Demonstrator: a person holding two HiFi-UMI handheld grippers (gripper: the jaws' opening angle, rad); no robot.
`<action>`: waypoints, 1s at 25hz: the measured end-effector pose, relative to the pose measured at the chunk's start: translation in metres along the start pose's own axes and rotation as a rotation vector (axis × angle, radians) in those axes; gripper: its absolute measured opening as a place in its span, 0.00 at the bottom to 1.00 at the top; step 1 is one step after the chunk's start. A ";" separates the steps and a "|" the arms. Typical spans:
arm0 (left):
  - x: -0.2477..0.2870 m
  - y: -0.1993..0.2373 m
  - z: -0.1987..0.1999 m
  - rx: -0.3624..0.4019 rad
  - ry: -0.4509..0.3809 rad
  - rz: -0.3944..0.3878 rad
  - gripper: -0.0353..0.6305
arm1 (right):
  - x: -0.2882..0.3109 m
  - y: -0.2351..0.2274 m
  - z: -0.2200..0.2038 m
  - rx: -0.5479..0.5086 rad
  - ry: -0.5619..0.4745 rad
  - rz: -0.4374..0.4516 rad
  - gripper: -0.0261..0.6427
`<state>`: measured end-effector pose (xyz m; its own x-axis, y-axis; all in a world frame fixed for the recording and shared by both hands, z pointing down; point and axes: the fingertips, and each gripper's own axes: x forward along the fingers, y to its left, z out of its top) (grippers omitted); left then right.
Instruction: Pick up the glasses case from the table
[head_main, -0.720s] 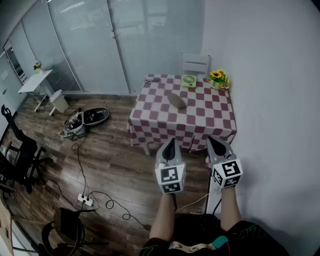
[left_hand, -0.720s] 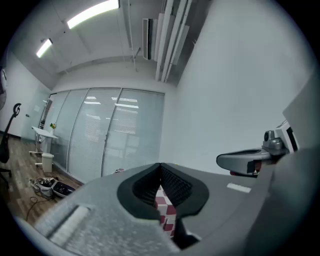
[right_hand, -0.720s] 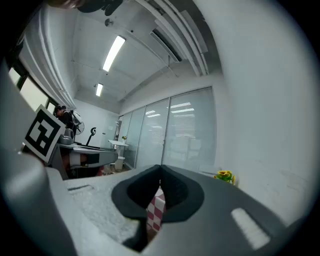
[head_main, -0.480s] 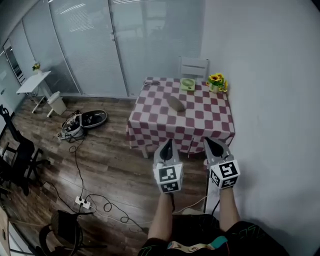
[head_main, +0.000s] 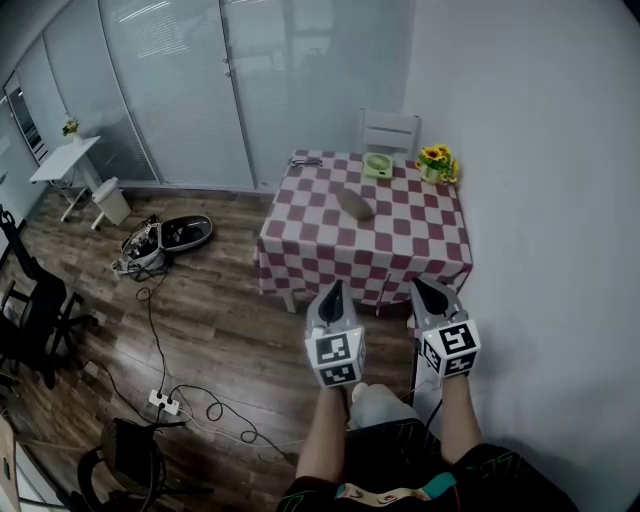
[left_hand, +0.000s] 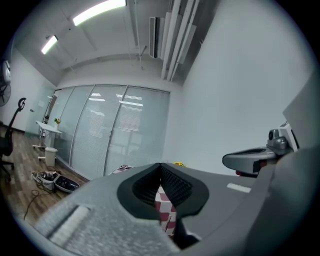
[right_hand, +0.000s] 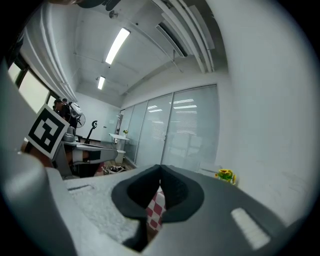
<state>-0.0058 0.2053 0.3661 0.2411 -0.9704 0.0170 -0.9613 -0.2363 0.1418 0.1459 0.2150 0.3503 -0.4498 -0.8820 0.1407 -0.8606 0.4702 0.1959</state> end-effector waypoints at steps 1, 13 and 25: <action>0.001 0.003 -0.003 -0.015 0.007 0.001 0.07 | 0.003 0.001 -0.002 0.001 0.004 0.005 0.05; 0.033 0.040 -0.041 -0.006 0.097 0.036 0.07 | 0.069 -0.007 -0.038 0.047 0.094 0.074 0.05; 0.121 0.085 -0.111 -0.022 0.278 0.106 0.07 | 0.191 -0.036 -0.114 0.169 0.246 0.135 0.05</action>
<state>-0.0437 0.0735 0.4905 0.1693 -0.9380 0.3026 -0.9808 -0.1300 0.1457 0.1185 0.0333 0.4805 -0.5091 -0.7680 0.3887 -0.8339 0.5519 -0.0018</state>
